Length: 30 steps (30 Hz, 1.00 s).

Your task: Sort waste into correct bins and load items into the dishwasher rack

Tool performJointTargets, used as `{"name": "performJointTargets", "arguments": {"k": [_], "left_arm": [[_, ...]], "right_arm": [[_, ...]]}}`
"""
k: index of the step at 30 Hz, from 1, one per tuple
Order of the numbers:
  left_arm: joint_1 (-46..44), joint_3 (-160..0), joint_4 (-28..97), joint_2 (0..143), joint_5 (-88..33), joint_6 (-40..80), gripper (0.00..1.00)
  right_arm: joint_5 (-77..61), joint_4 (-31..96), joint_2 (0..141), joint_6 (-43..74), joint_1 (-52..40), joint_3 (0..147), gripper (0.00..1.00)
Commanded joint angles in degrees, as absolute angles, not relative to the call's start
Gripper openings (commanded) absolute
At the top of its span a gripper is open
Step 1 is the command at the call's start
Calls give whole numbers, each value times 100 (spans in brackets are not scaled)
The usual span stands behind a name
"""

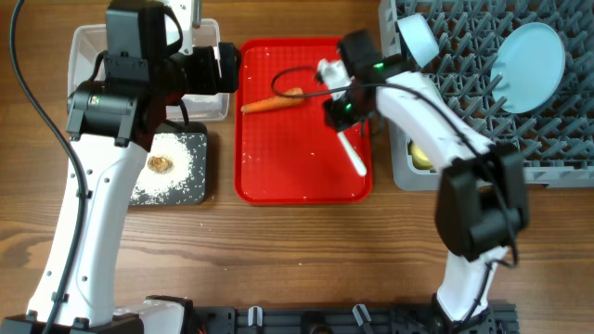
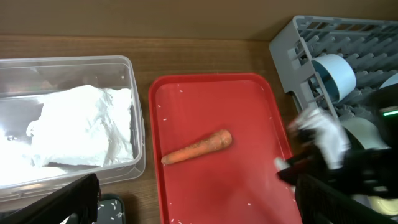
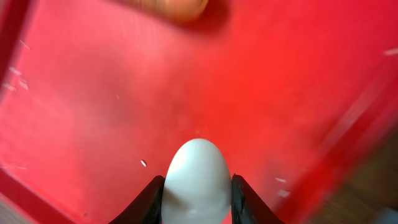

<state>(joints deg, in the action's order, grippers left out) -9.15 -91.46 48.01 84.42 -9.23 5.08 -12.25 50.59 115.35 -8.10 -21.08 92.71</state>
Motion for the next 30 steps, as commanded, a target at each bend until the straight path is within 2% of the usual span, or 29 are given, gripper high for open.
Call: {"name": "performJointTargets", "arguments": {"k": [1, 7, 10, 15, 19, 23, 26, 30], "left_arm": [[-888, -9153, 4788, 8453, -910, 541, 100], [-888, -9153, 4788, 8453, -910, 541, 100], [-888, -9153, 4788, 8453, -910, 541, 100], [-888, -9153, 4788, 8453, -913, 541, 100], [-888, -9153, 4788, 8453, -910, 541, 100], [-888, -9153, 4788, 8453, -910, 541, 100], [-888, -9153, 4788, 8453, -910, 541, 100], [-888, -9153, 4788, 8453, -910, 541, 100]], "right_arm": [[-1406, 5072, 10807, -735, -1734, 9456, 10], [-1415, 5059, 10044, -683, -624, 9456, 10], [-2073, 5074, 10029, -696, -436, 9432, 11], [-1973, 5081, 10361, -742, -1343, 9395, 37], [-1935, 4838, 11198, -561, -1922, 9384, 42], [-1918, 4379, 12053, 596, -2034, 9384, 41], [-1785, 4147, 12357, 633, -2108, 9384, 54], [-873, 3894, 12582, 910, -2261, 9378, 71]]}}
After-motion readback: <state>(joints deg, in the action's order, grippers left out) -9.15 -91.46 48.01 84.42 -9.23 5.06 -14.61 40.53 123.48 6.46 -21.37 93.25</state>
